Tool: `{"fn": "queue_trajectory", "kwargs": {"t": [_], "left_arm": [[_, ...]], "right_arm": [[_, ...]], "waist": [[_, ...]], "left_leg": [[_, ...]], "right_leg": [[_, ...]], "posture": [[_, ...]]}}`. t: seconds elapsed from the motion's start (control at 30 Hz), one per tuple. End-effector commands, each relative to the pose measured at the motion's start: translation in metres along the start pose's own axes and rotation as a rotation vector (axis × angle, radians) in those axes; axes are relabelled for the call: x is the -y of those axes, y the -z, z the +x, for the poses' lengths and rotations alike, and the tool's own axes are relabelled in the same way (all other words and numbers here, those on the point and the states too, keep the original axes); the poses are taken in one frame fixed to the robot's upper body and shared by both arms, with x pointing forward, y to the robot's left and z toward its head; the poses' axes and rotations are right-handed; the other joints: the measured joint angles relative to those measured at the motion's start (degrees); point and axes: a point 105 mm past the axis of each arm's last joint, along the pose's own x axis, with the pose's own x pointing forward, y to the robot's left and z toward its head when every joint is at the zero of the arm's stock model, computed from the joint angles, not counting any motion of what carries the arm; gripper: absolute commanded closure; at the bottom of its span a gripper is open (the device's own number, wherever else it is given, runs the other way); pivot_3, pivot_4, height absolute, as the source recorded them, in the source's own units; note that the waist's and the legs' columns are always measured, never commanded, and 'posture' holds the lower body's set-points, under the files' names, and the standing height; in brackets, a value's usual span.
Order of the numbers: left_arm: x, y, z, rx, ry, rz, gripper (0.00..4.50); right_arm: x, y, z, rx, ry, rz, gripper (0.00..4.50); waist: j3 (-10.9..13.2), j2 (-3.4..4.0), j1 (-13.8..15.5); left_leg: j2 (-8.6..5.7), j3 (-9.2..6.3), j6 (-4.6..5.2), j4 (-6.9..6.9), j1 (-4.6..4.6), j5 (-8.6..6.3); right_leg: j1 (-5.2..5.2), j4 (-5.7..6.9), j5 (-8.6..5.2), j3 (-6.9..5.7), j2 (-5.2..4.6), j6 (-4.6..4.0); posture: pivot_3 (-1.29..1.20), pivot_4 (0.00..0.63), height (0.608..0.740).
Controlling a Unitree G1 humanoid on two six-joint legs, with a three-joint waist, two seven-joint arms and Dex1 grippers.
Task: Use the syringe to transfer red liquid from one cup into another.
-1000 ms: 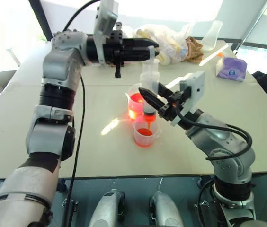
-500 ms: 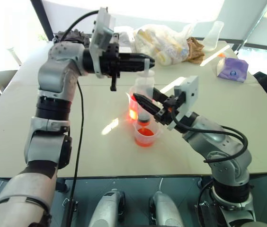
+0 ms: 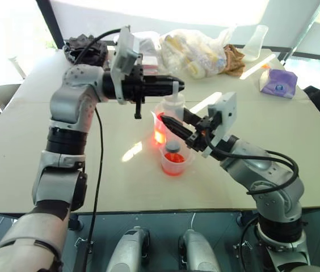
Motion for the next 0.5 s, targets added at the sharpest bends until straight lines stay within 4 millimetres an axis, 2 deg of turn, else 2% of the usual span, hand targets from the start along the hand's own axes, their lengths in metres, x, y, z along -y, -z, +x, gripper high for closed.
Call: {"fn": "queue_trajectory", "kwargs": {"t": [0.03, 0.2, 0.3, 0.4, 0.5], "left_arm": [[0.007, 0.009, 0.018, -0.030, 0.079, -0.035, 3.45], [-0.005, -0.006, 0.008, -0.014, 0.033, -0.015, 2.12], [-0.018, -0.019, -0.009, 0.002, -0.063, 0.005, 1.38], [-0.019, -0.023, -0.042, 0.000, -0.135, -0.067, 1.38], [-0.010, -0.016, -0.073, -0.048, -0.198, -0.145, 1.38]], "right_arm": [[0.001, -0.048, -0.002, 0.180, 0.021, -0.092, 3.05], [0.001, -0.049, -0.002, 0.180, 0.020, -0.097, 3.05], [0.000, -0.055, -0.002, 0.201, 0.010, -0.097, 3.05], [0.001, -0.061, -0.003, 0.214, 0.008, -0.101, 3.05], [0.010, -0.066, -0.007, 0.213, 0.029, -0.106, 3.05]], "waist": [[0.0, 0.00, 0.0], [0.0, 0.00, -0.1], [0.0, -0.01, -0.2], [0.0, 0.00, -0.4], [0.0, 0.04, -0.6]], "left_leg": [[0.00, 0.00, 0.00, 0.01, 0.00, 0.00], [0.00, 0.00, 0.00, -0.01, 0.00, 0.00], [0.00, 0.00, 0.00, -0.01, 0.00, 0.00], [0.01, 0.00, 0.00, -0.02, 0.01, 0.00], [0.03, 0.00, -0.01, -0.10, 0.06, 0.01]], "right_leg": [[0.00, 0.00, 0.00, 0.00, 0.00, 0.00], [0.00, 0.00, 0.00, 0.00, 0.03, 0.00], [-0.01, 0.00, 0.00, 0.00, 0.03, 0.00], [-0.03, 0.00, 0.00, 0.00, 0.03, 0.00], [-0.04, 0.01, 0.00, 0.04, 0.04, 0.00]], "posture": [[0.00, 0.150, 0.740], [0.00, 0.150, 0.740], [0.00, 0.150, 0.740], [0.00, 0.150, 0.740], [0.00, 0.150, 0.740]]}}
